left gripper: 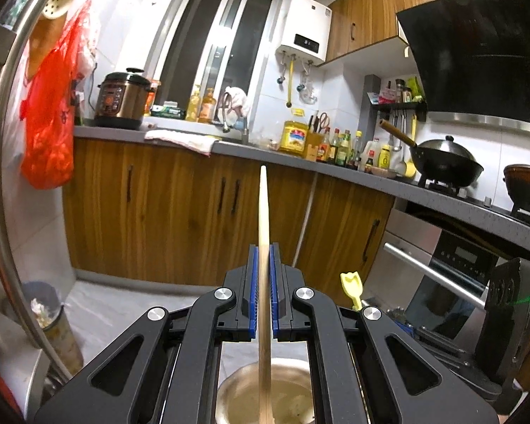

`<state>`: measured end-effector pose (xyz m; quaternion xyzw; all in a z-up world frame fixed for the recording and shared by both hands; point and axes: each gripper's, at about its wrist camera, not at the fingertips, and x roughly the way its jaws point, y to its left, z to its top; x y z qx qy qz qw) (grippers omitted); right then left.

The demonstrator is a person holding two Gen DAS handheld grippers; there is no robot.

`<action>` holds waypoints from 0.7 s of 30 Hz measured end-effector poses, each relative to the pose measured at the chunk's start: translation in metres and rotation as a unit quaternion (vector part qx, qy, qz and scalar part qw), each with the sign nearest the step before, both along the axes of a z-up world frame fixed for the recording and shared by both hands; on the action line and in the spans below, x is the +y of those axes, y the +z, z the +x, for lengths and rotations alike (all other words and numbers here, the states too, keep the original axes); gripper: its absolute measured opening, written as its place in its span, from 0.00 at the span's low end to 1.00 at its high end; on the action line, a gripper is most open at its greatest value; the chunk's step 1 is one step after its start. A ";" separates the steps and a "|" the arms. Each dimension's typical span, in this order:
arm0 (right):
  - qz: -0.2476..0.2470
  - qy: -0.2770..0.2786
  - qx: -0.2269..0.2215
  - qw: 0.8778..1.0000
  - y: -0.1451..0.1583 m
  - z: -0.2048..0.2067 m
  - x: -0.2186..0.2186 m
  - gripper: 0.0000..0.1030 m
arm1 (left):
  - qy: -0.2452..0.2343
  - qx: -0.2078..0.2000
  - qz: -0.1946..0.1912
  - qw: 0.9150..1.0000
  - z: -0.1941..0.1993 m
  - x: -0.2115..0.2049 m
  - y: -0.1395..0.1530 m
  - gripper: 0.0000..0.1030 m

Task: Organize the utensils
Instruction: 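Lift the chopstick and yellow-green utensil up to the ceramic holder with both tools, then drop the chopstick and yellow-green utensil into the holder openings, opening both tools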

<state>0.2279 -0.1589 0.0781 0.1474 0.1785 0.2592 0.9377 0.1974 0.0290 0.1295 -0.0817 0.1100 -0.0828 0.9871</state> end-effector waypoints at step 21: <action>-0.044 0.017 0.005 0.999 -0.011 -0.043 -0.010 0.10 | -0.017 0.056 -0.010 0.998 -0.038 0.012 -0.023 0.06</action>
